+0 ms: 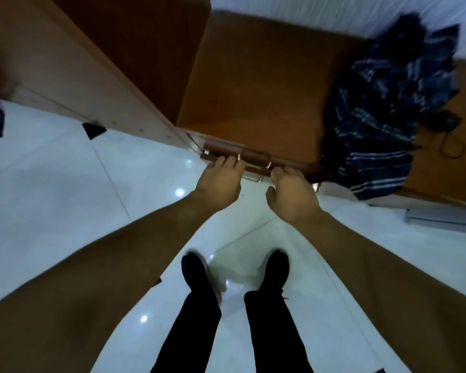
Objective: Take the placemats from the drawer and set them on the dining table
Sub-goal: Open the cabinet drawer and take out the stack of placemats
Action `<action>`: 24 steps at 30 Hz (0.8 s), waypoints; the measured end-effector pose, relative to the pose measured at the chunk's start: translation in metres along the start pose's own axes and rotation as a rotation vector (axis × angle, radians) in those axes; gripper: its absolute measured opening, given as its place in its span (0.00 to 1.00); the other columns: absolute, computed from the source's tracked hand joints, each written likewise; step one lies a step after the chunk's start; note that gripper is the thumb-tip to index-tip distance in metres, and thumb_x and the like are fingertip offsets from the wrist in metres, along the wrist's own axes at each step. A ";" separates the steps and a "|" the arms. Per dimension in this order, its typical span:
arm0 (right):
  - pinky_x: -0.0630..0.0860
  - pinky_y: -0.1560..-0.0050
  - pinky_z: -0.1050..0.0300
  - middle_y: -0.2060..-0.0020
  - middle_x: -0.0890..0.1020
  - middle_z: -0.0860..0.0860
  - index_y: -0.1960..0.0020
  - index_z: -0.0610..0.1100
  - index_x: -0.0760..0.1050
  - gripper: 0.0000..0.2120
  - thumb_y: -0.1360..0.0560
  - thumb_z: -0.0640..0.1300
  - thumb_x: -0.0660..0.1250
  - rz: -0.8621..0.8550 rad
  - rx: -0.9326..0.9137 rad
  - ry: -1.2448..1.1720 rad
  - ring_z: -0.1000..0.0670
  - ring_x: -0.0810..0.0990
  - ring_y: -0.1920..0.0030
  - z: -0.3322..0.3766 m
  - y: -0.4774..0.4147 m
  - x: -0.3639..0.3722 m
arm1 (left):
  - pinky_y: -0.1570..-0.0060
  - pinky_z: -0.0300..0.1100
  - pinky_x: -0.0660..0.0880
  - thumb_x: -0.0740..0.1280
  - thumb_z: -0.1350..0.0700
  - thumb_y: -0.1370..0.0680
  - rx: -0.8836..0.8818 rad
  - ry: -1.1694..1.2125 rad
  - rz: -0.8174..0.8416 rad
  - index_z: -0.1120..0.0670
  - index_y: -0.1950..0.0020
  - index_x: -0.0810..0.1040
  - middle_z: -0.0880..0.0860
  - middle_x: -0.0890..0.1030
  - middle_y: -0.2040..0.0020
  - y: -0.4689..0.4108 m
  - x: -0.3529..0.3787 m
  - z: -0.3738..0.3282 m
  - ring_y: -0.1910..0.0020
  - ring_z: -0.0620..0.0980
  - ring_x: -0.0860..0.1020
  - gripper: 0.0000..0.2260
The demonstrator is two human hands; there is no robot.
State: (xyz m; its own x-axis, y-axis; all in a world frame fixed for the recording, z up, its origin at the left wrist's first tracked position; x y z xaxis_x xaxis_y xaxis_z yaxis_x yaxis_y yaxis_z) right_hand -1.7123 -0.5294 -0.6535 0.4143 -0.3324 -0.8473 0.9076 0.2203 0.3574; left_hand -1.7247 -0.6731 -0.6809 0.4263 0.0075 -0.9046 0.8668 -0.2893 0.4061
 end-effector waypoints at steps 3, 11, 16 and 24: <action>0.75 0.49 0.49 0.49 0.79 0.39 0.43 0.37 0.74 0.12 0.26 0.39 0.65 -0.003 -0.005 0.039 0.38 0.77 0.47 -0.009 -0.028 0.041 | 0.43 0.52 0.75 0.66 0.59 0.25 0.046 -0.048 0.018 0.56 0.32 0.69 0.58 0.77 0.38 -0.024 0.041 0.005 0.40 0.58 0.75 0.21; 0.80 0.49 0.45 0.45 0.79 0.38 0.40 0.38 0.74 0.18 0.29 0.33 0.68 -0.089 0.002 0.153 0.38 0.79 0.47 -0.025 -0.076 0.097 | 0.42 0.53 0.73 0.70 0.59 0.28 0.092 -0.191 -0.023 0.56 0.34 0.70 0.58 0.75 0.36 -0.066 0.084 0.007 0.39 0.60 0.73 0.23; 0.79 0.53 0.45 0.55 0.81 0.39 0.50 0.36 0.79 0.12 0.33 0.32 0.70 -0.133 0.011 0.279 0.37 0.80 0.53 -0.025 -0.083 0.108 | 0.41 0.51 0.68 0.65 0.57 0.25 0.144 -0.300 -0.080 0.53 0.37 0.74 0.55 0.78 0.40 -0.077 0.092 0.004 0.39 0.56 0.72 0.16; 0.75 0.51 0.46 0.56 0.81 0.40 0.53 0.36 0.79 0.12 0.35 0.32 0.67 -0.182 0.067 0.242 0.38 0.78 0.53 -0.013 -0.053 0.129 | 0.44 0.52 0.71 0.59 0.59 0.28 0.134 -0.146 -0.110 0.57 0.46 0.76 0.57 0.80 0.50 -0.042 0.107 -0.006 0.47 0.58 0.75 0.13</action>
State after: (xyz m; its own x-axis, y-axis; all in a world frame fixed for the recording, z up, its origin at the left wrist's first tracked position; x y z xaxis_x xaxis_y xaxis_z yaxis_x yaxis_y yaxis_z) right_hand -1.7084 -0.5720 -0.7866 0.2235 -0.1313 -0.9658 0.9712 0.1137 0.2093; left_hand -1.7134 -0.6548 -0.7942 0.2804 -0.0901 -0.9556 0.8598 -0.4190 0.2918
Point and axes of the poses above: each hand's wrist, its own y-axis away from the middle knuckle, its own x-axis out of the palm, z = x × y, the point moved 7 cm from there along -y, towards the middle knuckle
